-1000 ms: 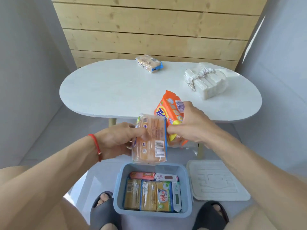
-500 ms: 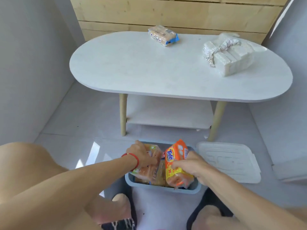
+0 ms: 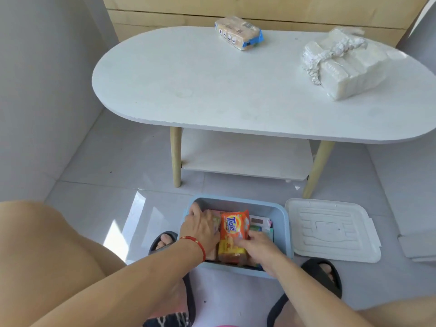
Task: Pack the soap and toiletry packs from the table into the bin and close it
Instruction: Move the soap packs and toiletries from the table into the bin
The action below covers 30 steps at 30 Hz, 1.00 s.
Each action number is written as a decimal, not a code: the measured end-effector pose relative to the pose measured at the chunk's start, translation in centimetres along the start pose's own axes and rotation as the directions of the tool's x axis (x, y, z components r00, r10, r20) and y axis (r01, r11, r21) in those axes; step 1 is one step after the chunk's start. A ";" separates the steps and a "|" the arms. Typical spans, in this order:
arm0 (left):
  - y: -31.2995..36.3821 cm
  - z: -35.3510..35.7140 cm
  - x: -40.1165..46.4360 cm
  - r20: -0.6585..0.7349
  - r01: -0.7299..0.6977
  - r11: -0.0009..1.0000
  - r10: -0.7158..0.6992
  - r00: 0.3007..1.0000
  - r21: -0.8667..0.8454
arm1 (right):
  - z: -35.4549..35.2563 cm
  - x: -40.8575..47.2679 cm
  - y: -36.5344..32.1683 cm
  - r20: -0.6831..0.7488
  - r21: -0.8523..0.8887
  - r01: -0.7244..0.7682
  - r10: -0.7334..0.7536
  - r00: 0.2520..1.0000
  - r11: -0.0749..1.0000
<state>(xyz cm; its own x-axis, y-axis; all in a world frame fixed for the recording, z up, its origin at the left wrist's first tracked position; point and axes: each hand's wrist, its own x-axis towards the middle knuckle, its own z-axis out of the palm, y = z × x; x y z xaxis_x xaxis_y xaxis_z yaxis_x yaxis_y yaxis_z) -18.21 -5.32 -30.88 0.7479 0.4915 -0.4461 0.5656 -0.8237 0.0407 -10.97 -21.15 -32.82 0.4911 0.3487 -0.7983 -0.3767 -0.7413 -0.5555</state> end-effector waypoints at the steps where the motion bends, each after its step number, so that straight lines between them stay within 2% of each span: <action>1: -0.2 -0.2 0.2 -0.006 -0.020 0.999 0.020 1.000 0.031 | 0.1 0.0 0.0 -0.037 -0.167 0.045 -0.052 0.998 0.985; 2: -0.5 -0.2 0.3 -0.002 -0.031 0.998 0.031 1.000 0.057 | 0.3 0.0 -0.1 -0.082 -0.296 0.074 -0.102 0.991 0.952; 3: -0.8 -0.3 0.6 0.015 -0.034 0.997 0.033 0.999 0.071 | 0.5 0.0 -0.4 -0.108 -0.345 0.084 -0.128 0.986 0.935; 6: -1.5 -0.1 0.9 0.062 -0.055 0.995 0.050 0.997 0.088 | 1.0 -0.2 -0.9 -0.156 -0.368 0.122 -0.190 0.969 0.922; 8: -2.0 0.2 1.1 0.076 -0.102 0.987 0.093 0.993 0.124 | 1.3 -0.2 -0.8 -0.112 -0.427 0.146 -0.212 0.971 0.892; 13: -2.7 0.1 1.5 0.061 -0.156 0.980 0.150 0.987 0.124 | 0.1 0.4 -0.7 0.025 -0.468 0.141 -0.146 0.989 0.873; 18: -3.1 0.0 1.3 0.083 -0.189 0.978 0.182 0.980 0.089 | 1.9 -0.2 -1.1 -0.086 -0.669 0.189 -0.328 0.941 0.719; 20: -3.5 0.0 1.4 0.081 -0.198 0.977 0.192 0.978 0.075 | 2.4 -0.1 -0.6 0.018 -0.685 0.279 -0.368 0.930 0.673; 22: -3.9 0.0 1.6 0.080 -0.217 0.974 0.211 0.974 0.068 | 1.9 0.1 -0.6 0.103 -0.643 0.325 -0.343 0.934 0.693; 28: -4.5 -0.3 2.0 0.107 -0.248 0.969 0.245 0.964 0.014 | 1.8 0.2 -1.1 0.152 -0.691 0.307 -0.284 0.947 0.654; 30: -4.4 -0.4 1.9 0.049 -0.234 0.972 0.235 0.971 -0.031 | 1.3 0.0 -1.1 0.176 -0.688 0.309 -0.262 0.949 0.657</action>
<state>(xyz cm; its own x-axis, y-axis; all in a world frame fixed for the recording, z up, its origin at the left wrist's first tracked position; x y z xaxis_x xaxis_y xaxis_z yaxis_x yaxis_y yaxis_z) -19.17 -0.67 -31.54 0.8421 0.2693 -0.4673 0.3852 -0.9067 0.1716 -11.59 -19.54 -32.51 0.4267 0.6262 -0.6526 0.4446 -0.7736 -0.4516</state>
